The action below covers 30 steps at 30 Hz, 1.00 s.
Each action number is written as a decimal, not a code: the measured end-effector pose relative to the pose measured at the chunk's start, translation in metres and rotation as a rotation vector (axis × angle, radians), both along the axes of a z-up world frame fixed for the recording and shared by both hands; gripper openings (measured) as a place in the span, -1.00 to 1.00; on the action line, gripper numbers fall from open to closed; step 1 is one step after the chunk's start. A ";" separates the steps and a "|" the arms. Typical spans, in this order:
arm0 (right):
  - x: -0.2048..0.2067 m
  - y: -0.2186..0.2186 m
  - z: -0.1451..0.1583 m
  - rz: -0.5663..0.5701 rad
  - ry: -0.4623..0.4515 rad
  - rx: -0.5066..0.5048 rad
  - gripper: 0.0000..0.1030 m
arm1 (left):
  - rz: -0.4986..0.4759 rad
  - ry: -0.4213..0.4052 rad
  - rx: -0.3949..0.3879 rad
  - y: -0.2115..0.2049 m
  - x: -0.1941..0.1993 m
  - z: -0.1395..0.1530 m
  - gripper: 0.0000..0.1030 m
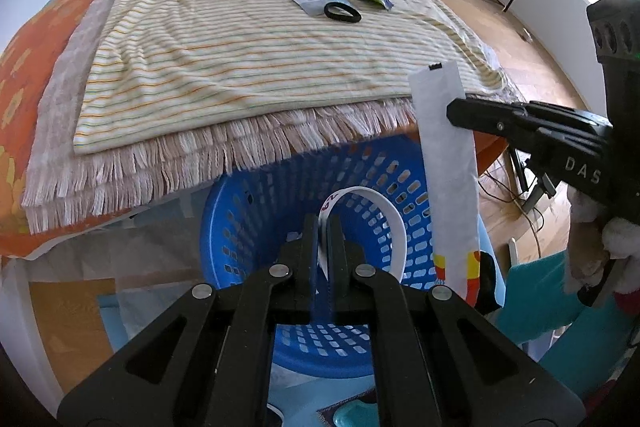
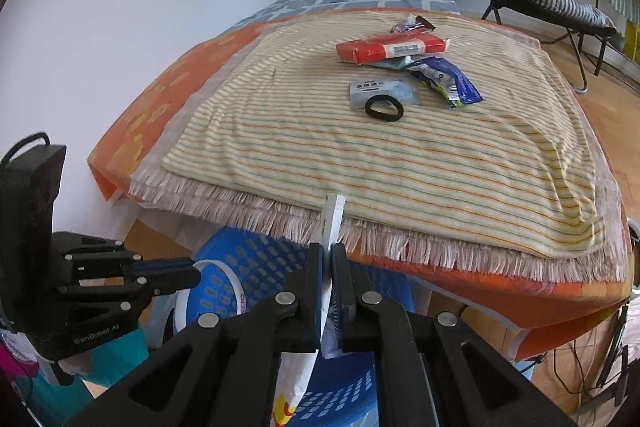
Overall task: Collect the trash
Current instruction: 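Carry headband and wrapper to the blue basket and open both tools to drop them, then move both open tools back over the bed toward the blue snack wrapper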
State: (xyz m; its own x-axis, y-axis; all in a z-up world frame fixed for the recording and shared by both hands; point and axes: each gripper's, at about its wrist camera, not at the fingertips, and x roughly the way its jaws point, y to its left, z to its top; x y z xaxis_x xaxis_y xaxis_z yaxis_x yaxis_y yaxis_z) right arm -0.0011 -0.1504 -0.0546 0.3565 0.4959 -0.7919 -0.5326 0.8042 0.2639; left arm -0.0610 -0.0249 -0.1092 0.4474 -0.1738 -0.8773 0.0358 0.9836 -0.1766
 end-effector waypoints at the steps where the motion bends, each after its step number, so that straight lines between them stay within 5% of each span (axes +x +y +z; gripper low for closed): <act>1: 0.001 -0.001 0.000 -0.003 0.000 0.003 -0.96 | -0.001 -0.001 0.001 0.000 0.000 0.000 -0.98; 8: 0.002 0.000 -0.001 0.001 0.011 0.008 -0.85 | -0.008 0.006 0.010 -0.003 0.002 -0.001 -0.96; 11: 0.001 0.001 -0.002 0.004 0.016 0.003 -0.44 | -0.001 0.013 0.010 -0.003 0.002 -0.003 -0.69; 13: 0.000 0.002 -0.003 0.006 0.017 -0.005 -0.39 | 0.003 0.012 0.012 -0.002 0.002 -0.002 -0.40; 17: 0.002 0.002 -0.006 0.000 0.032 -0.015 -0.18 | 0.009 0.010 0.016 -0.002 0.003 -0.002 -0.35; 19: 0.002 0.002 -0.007 -0.004 0.033 -0.026 0.05 | 0.012 0.012 0.013 -0.001 0.004 -0.001 -0.10; 22: 0.002 0.002 -0.008 -0.016 0.027 -0.046 0.40 | 0.017 0.005 0.016 0.000 0.004 0.000 -0.02; 25: 0.004 0.001 -0.008 -0.026 0.024 -0.063 0.57 | 0.026 0.005 0.019 0.001 0.005 0.000 0.16; 30: 0.008 -0.002 -0.008 -0.040 0.024 -0.077 0.65 | 0.034 0.008 0.021 0.002 0.009 0.000 0.18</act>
State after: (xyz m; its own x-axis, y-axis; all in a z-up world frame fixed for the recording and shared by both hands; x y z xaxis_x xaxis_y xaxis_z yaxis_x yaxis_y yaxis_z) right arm 0.0071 -0.1528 -0.0623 0.3555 0.4185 -0.8357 -0.4940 0.8432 0.2122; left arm -0.0521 -0.0229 -0.1092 0.4458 -0.1406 -0.8840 0.0012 0.9877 -0.1564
